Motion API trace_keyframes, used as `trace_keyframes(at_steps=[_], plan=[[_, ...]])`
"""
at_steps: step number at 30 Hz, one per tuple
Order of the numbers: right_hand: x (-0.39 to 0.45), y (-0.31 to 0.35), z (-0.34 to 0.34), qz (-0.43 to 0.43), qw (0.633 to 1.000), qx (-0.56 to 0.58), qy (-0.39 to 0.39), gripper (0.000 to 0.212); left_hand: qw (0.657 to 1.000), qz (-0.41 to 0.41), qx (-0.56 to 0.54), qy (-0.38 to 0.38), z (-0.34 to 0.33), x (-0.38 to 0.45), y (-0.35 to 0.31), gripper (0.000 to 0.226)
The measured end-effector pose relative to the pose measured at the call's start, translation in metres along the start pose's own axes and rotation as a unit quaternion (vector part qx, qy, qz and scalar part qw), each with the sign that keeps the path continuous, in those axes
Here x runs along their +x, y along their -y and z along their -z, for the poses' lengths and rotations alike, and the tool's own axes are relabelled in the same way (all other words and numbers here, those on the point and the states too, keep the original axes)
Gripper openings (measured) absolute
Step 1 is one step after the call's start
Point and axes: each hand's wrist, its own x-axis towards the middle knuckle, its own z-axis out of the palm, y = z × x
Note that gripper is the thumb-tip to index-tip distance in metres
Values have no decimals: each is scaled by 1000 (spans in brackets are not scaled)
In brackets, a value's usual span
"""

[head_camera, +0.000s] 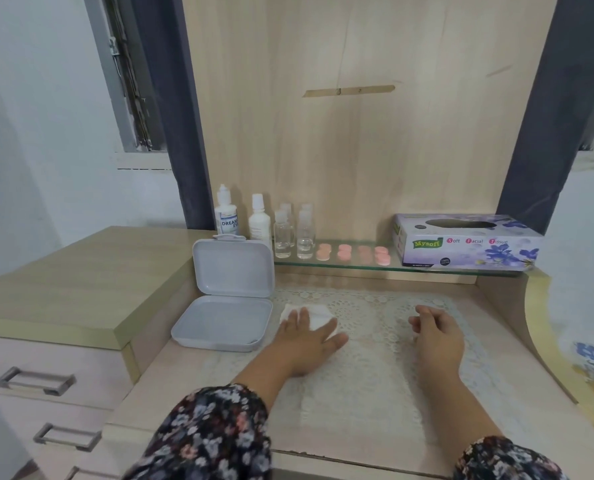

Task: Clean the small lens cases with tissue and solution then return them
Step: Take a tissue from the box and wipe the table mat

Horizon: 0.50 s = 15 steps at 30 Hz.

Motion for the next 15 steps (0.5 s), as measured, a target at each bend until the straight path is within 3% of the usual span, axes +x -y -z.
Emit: trace_keyframes(at_steps=[4, 9, 15], plan=[[0, 0, 1, 6, 1000, -8, 2, 17, 1000, -19, -7, -3, 0, 22, -36, 65], [3, -1, 0, 8, 1000, -23, 0, 15, 989, -149, -10, 11, -16, 5, -73, 57], [15, 5, 2, -16, 988, -141, 66, 18, 961, -254, -111, 22, -19, -45, -48, 44]])
